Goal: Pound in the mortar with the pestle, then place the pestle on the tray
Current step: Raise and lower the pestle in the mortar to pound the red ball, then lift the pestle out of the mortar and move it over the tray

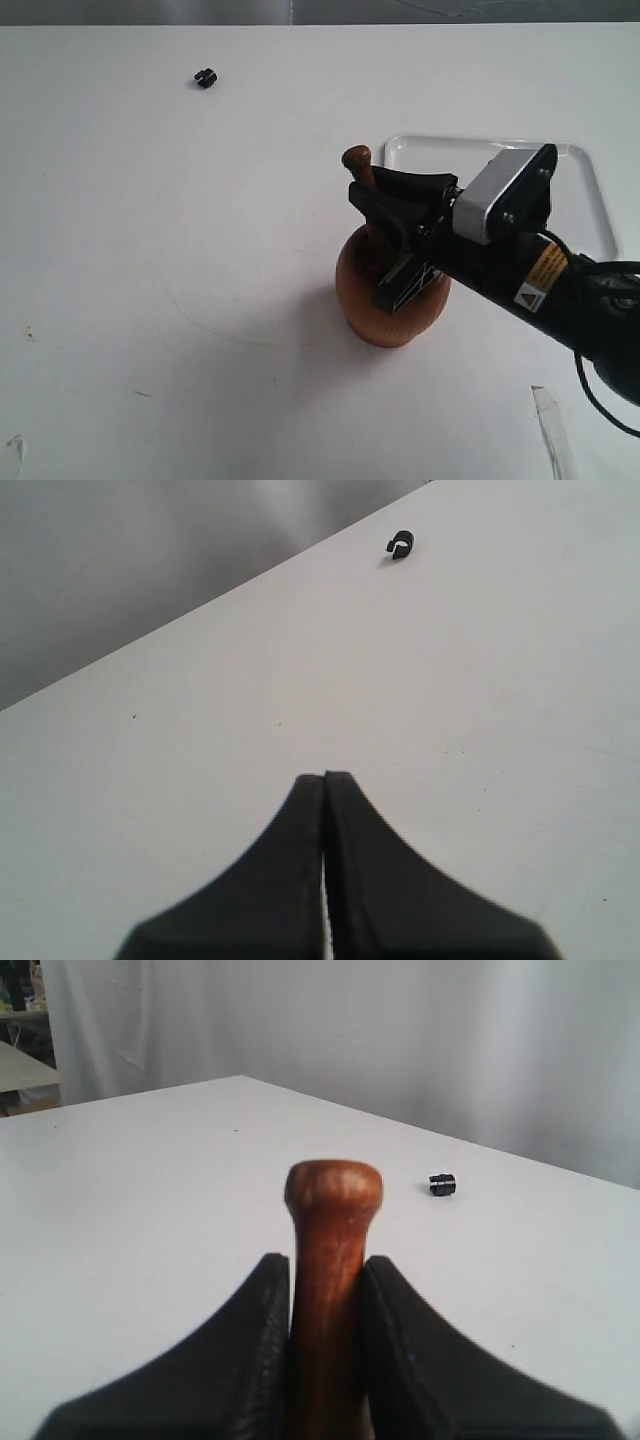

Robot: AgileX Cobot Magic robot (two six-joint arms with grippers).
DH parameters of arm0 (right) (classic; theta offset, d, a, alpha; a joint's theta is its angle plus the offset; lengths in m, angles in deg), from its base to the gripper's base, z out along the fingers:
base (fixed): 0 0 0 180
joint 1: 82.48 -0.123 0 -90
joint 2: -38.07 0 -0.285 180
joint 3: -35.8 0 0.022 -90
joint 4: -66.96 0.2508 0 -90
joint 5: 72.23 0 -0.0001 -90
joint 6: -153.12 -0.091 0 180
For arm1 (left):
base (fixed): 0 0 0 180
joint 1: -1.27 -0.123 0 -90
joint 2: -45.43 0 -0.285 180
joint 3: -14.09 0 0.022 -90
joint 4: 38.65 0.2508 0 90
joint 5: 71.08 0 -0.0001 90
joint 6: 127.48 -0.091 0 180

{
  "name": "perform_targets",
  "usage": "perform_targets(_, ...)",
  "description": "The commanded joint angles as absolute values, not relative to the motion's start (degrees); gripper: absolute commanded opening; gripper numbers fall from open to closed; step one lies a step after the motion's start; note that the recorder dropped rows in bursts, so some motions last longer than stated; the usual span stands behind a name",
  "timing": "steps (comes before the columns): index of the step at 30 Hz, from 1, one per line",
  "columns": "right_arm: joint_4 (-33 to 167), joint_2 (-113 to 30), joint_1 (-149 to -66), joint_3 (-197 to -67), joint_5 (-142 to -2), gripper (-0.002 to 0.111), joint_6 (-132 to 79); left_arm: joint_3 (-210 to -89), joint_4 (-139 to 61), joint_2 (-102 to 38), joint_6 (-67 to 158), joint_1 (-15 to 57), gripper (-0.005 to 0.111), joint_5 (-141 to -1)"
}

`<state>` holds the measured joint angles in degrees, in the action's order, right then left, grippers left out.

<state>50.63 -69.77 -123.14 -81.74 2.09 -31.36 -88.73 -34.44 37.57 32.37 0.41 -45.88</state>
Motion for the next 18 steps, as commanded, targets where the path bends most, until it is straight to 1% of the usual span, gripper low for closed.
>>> perform_targets(1, 52.99, -67.38, -123.05, -81.11, -2.26, 0.0, -28.19, -88.7, -34.86, 37.64, 32.84, 0.86, 0.0, -46.05)
perform_targets(5, 52.99, -57.47, -123.05, -81.11, -2.26, 0.0, -28.19, -88.7, -34.86, 37.64, 32.84, 0.86, 0.0, -46.05)
perform_targets(6, 53.72, -52.17, -123.05, -81.11, -2.26, 0.0, -28.19, -88.7, -34.86, 37.64, 32.84, 0.86, 0.0, -46.05)
perform_targets(8, 54.76, -46.94, -123.05, -81.11, -2.26, 0.0, -28.02, -88.7, -34.86, 37.64, 32.84, 0.86, 0.0, -46.05)
perform_targets(11, 61.28, -36.58, -123.05, -81.11, -2.26, 0.0, -22.48, -88.7, -34.86, 37.64, 32.84, 0.86, 0.0, -46.05)
perform_targets(15, 77.73, -30.22, -123.05, -81.85, -13.96, 0.0, -14.56, -88.7, -34.86, 37.64, 32.84, 0.86, 0.0, -46.05)
perform_targets(18, 93.35, -28.17, -123.05, -87.43, -33.4, 0.0, -1.78, -88.7, -34.86, 37.64, 32.84, 0.86, 0.0, -46.05)
